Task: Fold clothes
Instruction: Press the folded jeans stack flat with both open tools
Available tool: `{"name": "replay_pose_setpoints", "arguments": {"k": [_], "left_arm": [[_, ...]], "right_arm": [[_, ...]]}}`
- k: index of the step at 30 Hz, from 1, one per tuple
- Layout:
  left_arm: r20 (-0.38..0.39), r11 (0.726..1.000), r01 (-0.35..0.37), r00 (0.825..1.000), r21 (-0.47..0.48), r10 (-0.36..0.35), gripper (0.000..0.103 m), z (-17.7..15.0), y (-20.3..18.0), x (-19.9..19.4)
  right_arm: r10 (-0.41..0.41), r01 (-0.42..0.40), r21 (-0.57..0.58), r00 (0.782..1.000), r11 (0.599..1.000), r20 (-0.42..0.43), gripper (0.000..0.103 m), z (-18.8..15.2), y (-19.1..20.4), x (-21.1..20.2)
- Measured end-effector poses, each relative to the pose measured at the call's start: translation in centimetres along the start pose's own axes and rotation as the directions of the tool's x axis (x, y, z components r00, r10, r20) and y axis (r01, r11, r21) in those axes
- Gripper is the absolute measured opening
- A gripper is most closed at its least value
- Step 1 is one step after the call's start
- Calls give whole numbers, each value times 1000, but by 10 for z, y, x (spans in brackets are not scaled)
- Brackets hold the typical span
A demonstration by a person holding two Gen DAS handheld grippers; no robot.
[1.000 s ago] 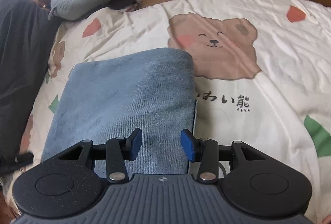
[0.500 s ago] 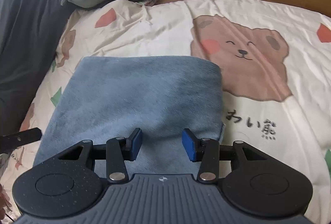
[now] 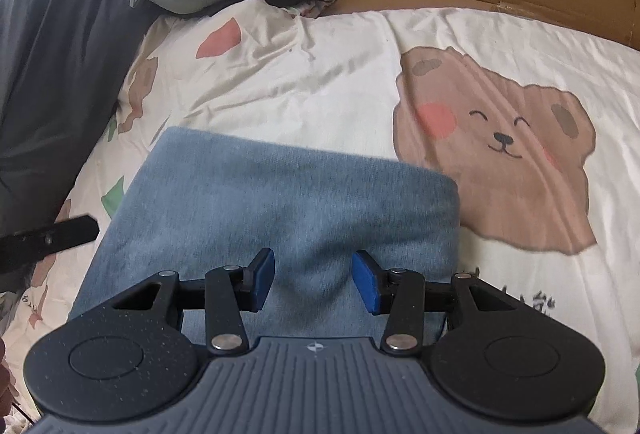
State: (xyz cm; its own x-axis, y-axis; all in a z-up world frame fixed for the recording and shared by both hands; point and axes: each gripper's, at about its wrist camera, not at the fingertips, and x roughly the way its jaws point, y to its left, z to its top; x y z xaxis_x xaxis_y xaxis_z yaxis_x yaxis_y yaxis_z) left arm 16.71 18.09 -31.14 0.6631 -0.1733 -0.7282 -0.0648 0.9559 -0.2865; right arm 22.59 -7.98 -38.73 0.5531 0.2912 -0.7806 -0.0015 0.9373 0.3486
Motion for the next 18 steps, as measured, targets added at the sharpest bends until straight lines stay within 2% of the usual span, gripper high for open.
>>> {"name": "replay_pose_setpoints", "arguments": {"k": [5,10,13,16,17,18], "left_arm": [[-13,999,44,999,29,-44,40,5,-16,19],[-7,998,-18,1000,52,18,42,4,-18,27],[16,997,-65,998,43,65,52,3,-11,22],[-13,997,-73,997,30,74,51,0,-1,25],[-30,996,-78,996,30,79,50,-2,1,27],[-45,996,-80,996,25,81,49,-4,4,29]], "right_arm": [[-2,2,-1,1000,1000,3,49,13,-2,5],[-31,28,52,998,998,48,47,20,-10,-10],[-90,82,93,992,992,85,47,17,-21,-24],[-145,134,121,985,984,89,47,13,-35,-27],[-148,137,132,985,982,83,45,12,-40,-26],[-143,131,140,987,981,74,31,12,-45,-24]]}}
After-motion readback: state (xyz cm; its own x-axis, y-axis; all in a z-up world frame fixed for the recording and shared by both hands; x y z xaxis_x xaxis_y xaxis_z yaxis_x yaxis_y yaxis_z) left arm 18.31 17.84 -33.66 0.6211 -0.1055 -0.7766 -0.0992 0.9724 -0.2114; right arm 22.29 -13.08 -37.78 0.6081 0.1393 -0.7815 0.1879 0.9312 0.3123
